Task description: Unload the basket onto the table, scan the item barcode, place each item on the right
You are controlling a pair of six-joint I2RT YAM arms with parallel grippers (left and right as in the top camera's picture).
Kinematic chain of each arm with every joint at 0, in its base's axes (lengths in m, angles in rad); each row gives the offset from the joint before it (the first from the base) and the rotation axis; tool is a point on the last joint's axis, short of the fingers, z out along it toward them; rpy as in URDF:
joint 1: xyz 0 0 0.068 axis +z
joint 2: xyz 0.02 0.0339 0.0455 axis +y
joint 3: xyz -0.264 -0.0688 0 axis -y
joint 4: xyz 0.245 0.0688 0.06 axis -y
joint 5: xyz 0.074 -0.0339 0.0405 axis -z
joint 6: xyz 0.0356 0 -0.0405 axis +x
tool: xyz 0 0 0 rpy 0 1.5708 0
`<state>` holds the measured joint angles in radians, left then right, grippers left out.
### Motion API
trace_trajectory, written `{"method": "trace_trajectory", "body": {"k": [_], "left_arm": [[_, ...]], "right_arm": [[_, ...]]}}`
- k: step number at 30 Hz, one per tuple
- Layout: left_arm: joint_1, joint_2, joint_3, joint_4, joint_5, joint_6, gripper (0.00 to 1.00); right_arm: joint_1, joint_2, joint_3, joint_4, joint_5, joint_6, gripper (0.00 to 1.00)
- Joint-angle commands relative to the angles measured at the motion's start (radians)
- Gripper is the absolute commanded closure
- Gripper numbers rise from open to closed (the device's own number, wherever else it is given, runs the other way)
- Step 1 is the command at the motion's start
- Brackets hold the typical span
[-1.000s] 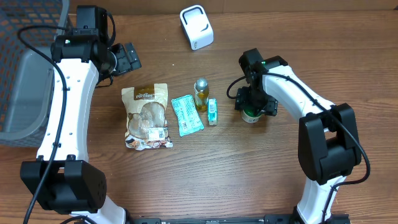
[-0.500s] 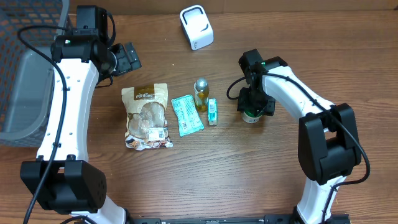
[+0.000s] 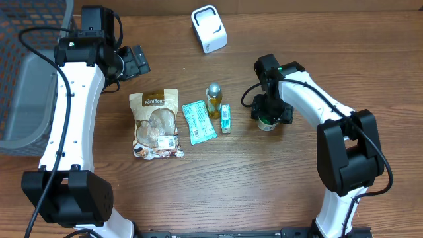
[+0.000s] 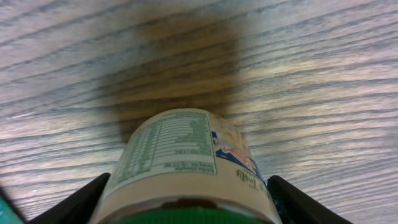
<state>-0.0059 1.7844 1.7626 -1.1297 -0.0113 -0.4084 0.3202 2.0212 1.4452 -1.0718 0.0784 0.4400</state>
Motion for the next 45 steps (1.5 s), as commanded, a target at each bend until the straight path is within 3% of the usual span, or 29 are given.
{"method": "trace_trajectory", "body": {"k": [1,10,15,22,25,27,34,40,45], "left_arm": [[-0.001,-0.011,0.018,0.001,0.001,0.012,0.0],[-0.001,-0.011,0.018,0.001,0.001,0.013,0.0],[-0.001,-0.011,0.018,0.001,0.001,0.013,0.0],[-0.001,-0.011,0.018,0.001,0.001,0.013,0.01],[-0.001,-0.011,0.018,0.001,0.001,0.013,0.0],[-0.001,-0.011,0.018,0.001,0.001,0.013,0.0],[-0.001,-0.011,0.018,0.001,0.001,0.013,0.0],[-0.001,-0.011,0.018,0.001,0.001,0.013,0.0],[-0.001,-0.011,0.018,0.001,0.001,0.013,0.0]], "right_arm": [[-0.008,0.002,-0.019,0.008,0.006,-0.003,0.28],[-0.008,0.001,-0.017,0.004,0.006,-0.003,0.48],[-0.008,-0.002,0.047,-0.09,-0.012,0.001,0.6],[-0.008,-0.024,0.185,-0.278,-0.294,0.0,0.64],[-0.008,-0.028,0.187,-0.344,-0.367,0.0,0.65],[-0.008,-0.028,0.187,-0.395,-0.38,0.0,0.73],[-0.007,-0.028,0.187,-0.515,-0.595,0.0,0.73],[-0.007,-0.028,0.187,-0.544,-0.717,0.0,0.96],[-0.007,-0.028,0.187,-0.558,-0.747,0.0,0.96]]}}
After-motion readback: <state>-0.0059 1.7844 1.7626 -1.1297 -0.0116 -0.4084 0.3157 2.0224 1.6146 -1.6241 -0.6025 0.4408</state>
